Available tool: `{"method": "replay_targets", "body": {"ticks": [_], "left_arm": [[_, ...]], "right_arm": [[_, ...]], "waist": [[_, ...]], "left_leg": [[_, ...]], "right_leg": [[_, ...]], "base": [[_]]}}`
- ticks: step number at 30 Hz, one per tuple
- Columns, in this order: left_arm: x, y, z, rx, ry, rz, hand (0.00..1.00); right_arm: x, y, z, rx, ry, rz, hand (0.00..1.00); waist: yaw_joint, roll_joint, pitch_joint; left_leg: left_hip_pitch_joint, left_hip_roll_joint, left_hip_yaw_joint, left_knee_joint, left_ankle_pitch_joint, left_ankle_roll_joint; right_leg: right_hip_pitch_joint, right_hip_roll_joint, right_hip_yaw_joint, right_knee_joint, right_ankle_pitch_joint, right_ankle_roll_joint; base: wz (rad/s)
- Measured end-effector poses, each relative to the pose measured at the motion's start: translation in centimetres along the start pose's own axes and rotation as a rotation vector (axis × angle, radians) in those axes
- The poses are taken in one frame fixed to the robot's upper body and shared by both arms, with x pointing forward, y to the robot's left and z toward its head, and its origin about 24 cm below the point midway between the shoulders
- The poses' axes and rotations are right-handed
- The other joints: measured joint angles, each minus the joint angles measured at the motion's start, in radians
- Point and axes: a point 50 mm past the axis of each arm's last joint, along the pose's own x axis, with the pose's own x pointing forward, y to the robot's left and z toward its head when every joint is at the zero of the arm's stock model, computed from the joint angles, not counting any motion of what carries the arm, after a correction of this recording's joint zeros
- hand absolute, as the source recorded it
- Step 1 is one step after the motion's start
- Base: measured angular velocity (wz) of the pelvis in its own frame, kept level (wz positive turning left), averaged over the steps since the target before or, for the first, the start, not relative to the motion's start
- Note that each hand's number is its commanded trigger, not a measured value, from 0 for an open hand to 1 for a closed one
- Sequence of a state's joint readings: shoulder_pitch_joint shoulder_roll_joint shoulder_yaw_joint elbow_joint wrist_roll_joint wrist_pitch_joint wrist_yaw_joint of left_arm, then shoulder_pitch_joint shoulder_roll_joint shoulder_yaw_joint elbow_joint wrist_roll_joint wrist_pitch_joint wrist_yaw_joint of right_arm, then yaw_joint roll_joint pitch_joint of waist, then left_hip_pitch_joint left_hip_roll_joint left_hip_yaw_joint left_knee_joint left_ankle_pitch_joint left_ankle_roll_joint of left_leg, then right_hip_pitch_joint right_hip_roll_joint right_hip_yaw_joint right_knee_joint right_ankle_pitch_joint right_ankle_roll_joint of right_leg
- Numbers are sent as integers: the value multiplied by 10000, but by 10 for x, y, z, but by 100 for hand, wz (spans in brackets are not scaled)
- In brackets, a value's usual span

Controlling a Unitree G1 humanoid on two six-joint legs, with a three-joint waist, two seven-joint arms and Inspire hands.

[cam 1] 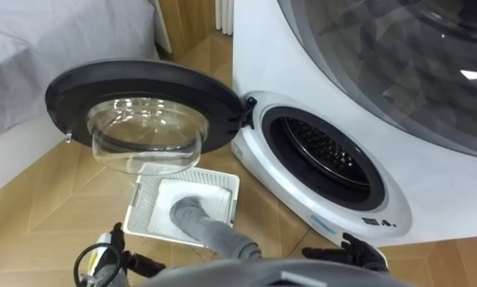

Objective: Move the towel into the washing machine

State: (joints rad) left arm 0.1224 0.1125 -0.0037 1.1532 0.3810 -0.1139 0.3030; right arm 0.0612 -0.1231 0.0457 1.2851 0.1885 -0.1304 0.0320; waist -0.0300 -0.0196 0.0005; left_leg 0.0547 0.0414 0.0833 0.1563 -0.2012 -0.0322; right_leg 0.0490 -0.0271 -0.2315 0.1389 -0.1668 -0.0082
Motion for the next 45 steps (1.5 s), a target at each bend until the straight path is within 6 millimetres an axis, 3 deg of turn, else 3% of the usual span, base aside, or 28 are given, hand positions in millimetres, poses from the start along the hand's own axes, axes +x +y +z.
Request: {"method": "replay_targets", "body": {"ticks": [5,14,17,19,24,26,29,38,45], "left_arm": [[5,5,15,496,-594,113,0],[14,15,76,2946,-3161,935,0],[16,12,116,3603,-4345,1052,0],[15,10,136,3865,-4871,1027,0],[15,11,164,4199,-5347,1075,0],[15,15,172,4307,-5540,1226,0],[13,16,185,4718,-5953,1365,0],[6,17,219,5943,-7124,1688,0],[-3,9,238,6857,-8118,1863,0]], "right_arm": [[2,2,7,-198,-101,125,0],[6,8,30,-844,-642,428,0],[10,18,60,-1647,-1150,677,0],[11,23,73,-1912,-1431,806,0],[12,33,104,-2374,-2130,1007,0],[11,38,113,-2480,-2336,1111,0],[10,44,123,-2768,-2556,1224,0],[4,61,152,-2589,-3665,1756,0],[-4,74,175,-2371,-4811,1980,0]], "waist": [[-84,68,40],[-305,242,148],[-467,435,330],[-481,454,472],[-480,400,596],[-476,349,758],[-504,374,829],[-781,361,910],[-908,405,957]], "left_leg": [[-248,0,0,54,5,9],[-1109,-26,-45,280,72,120],[-1931,-67,-7,605,140,232],[-2415,-117,40,876,154,254],[-3966,-192,175,1829,158,304],[-4665,-189,264,2342,114,368],[-5906,-154,259,3277,-9,441],[-8335,182,318,5324,-438,439],[-10040,397,528,6616,-674,431]], "right_leg": [[-218,-25,-24,110,14,1],[-1330,-128,76,726,16,-2],[-2471,-280,181,1660,14,-1],[-3071,-353,371,2064,11,-1],[-4609,-513,544,2837,4,-58],[-5291,-563,673,3239,-32,-160],[-6416,-602,797,3919,-86,-256],[-8687,-402,1201,5347,-126,-255],[-10536,-342,1490,6635,-210,-459]], "base": [[0],[-3],[-4],[-10],[-8],[-6],[1],[-8],[-10]]}}
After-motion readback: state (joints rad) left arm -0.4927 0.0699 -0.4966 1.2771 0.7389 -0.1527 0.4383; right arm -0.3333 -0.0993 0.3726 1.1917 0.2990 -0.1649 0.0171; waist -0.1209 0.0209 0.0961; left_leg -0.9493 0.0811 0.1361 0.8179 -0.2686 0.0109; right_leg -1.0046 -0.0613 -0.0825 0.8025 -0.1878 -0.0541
